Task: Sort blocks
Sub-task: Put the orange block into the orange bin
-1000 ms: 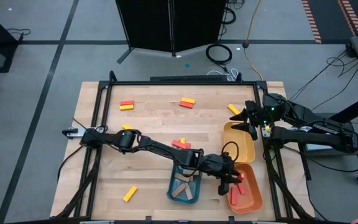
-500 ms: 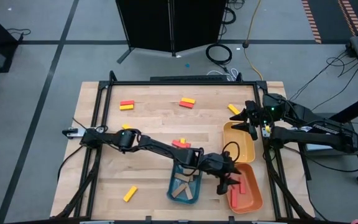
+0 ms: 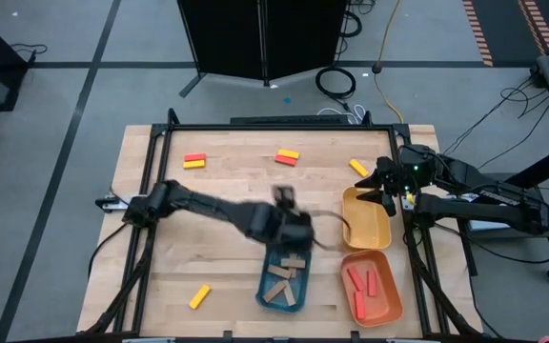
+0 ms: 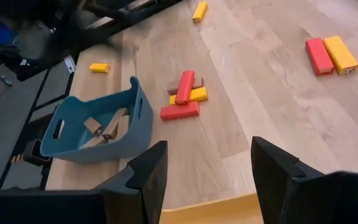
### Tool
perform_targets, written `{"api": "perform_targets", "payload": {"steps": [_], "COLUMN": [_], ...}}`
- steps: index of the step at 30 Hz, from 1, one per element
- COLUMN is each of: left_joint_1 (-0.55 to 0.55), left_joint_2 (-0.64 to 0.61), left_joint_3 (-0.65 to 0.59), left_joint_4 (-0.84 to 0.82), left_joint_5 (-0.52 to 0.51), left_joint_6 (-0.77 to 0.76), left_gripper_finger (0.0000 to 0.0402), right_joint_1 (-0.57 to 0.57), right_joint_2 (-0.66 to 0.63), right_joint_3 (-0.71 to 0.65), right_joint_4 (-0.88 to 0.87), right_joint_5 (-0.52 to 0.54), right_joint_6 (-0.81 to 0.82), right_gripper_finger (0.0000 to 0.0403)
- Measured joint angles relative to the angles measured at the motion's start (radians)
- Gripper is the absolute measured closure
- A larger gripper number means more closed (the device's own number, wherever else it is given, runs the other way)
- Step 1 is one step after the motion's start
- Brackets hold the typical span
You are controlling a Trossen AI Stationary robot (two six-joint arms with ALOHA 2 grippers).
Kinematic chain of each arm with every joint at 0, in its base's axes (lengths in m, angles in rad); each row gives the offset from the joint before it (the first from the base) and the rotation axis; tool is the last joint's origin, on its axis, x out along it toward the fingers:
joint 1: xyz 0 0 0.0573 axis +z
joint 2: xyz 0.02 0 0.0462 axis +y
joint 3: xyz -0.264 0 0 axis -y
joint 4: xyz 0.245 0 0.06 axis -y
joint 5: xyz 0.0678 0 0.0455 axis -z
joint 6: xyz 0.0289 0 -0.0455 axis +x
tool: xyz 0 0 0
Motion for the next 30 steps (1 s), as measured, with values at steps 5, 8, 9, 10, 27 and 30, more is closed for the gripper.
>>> {"api": "perform_targets", "payload": {"steps": [5, 8, 9, 10, 27, 30], "left_joint_1": [0.107, 0.199, 0.238, 0.281, 0.904, 0.952], "left_joint_2": [-0.088, -0.143, -0.164, -0.182, -0.365, -0.366], "left_joint_3": [-0.038, -0.08, -0.107, -0.135, -0.709, -0.779], "left_joint_4": [-0.284, -0.328, -0.329, -0.323, -0.116, -0.038], "left_joint_5": [0.011, 0.046, 0.069, 0.101, 0.309, 0.309], "left_joint_6": [-0.096, -0.067, -0.043, -0.013, 0.224, 0.273], "left_gripper_finger": [0.0208, 0.0208, 0.0208, 0.0208, 0.0208, 0.0208], "right_joint_1": [0.001, 0.0, 0.0, 0.0, 0.0, 0.0], "right_joint_2": [0.0, 0.0, 0.0, 0.0, 0.0, 0.0], "right_joint_3": [0.0, 0.0, 0.0, 0.0, 0.0, 0.0], "right_joint_4": [-0.003, -0.009, -0.01, -0.012, -0.029, -0.026], "right_joint_5": [0.0, 0.0, 0.0, 0.0, 0.118, 0.181], "right_joint_6": [0.0, -0.002, -0.002, -0.001, -0.005, -0.006], "right_gripper_finger": [0.0245, 0.0245, 0.0245, 0.0245, 0.0245, 0.0245]}}
